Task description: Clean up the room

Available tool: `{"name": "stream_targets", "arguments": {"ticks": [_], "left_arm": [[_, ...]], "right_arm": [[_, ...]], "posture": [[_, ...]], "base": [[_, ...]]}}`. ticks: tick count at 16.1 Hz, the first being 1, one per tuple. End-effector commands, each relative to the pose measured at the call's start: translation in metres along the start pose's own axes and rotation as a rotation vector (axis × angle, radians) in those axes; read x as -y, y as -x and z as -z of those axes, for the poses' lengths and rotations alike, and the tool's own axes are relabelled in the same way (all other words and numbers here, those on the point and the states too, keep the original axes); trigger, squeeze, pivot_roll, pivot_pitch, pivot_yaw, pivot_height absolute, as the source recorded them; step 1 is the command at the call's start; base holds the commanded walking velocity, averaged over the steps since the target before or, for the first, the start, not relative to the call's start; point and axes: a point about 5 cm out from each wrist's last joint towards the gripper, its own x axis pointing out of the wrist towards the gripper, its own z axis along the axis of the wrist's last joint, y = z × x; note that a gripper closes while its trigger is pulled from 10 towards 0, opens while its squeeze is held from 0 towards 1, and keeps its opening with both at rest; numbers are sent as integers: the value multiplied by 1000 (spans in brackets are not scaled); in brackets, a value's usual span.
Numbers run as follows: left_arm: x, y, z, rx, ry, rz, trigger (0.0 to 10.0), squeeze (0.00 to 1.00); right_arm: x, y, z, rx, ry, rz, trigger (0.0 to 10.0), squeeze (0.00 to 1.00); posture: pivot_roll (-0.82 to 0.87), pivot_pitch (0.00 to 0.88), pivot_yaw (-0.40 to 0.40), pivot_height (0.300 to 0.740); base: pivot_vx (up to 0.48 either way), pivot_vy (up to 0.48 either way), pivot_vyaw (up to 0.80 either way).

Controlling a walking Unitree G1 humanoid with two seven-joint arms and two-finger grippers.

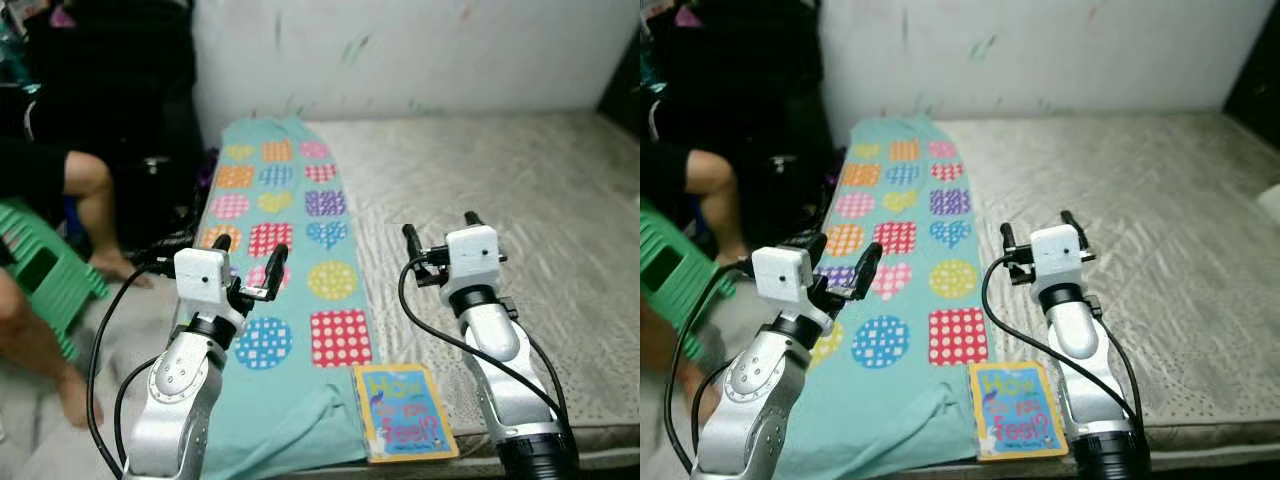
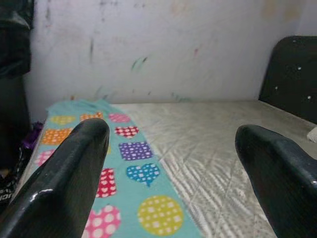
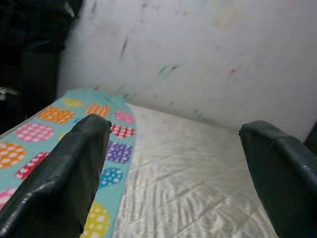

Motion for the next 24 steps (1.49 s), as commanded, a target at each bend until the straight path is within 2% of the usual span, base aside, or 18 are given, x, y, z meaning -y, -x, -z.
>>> {"name": "stream_targets", "arguments": {"ticks": [1,6,9,13,19,24], "left_arm": [[-6,-3,-3,12,-26,-16,10000,0],[-7,-14,-5,54,-32,-48,10000,0],[-11,-15,-8,71,-48,-59,10000,0],[-18,-6,-4,53,-51,-74,10000,0],[-14,5,2,17,-50,-59,10000,0],[-13,6,3,1,-55,-39,10000,0]], "right_arm": [[-4,-7,-8,38,-3,-18,10000,0],[-1,-16,-14,75,27,-34,10000,0],[0,-20,-15,86,26,-27,10000,0],[-4,-18,-14,88,7,-31,10000,0],[-2,-6,-1,39,-11,-14,10000,0],[-8,4,3,25,-22,-20,10000,0]], "posture": [[-48,0,23,740],[-63,0,-2,740],[-48,0,-5,740],[-40,0,-7,740],[-28,0,6,740],[-29,0,26,740]], "base": [[0,0,0],[0,0,0],[0,-292,0],[0,-339,0],[0,-406,0],[0,-361,0]]}}
